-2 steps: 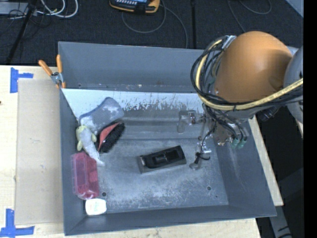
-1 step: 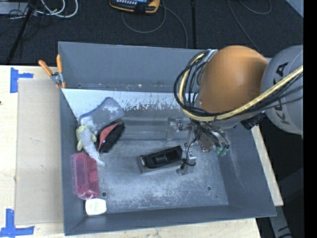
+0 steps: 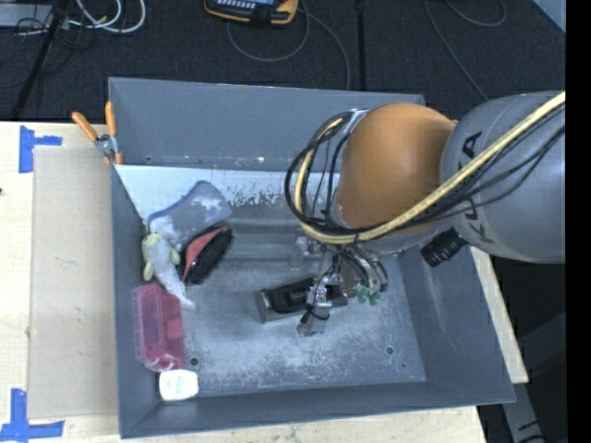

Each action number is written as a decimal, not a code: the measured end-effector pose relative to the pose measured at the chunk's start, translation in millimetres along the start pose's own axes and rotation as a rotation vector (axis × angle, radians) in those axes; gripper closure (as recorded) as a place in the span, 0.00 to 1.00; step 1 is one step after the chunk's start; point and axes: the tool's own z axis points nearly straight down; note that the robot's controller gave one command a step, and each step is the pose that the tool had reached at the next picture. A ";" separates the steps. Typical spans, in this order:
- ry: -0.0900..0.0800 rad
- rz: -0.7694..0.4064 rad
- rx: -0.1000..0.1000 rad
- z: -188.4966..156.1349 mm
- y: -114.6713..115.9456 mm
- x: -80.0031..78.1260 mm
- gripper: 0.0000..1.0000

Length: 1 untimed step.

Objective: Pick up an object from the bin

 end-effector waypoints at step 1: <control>-0.006 0.182 -0.003 13.0 8.5 1.1 0.00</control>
Offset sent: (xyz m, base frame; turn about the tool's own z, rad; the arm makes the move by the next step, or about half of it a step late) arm 0.0066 -0.0241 -0.1269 -0.1368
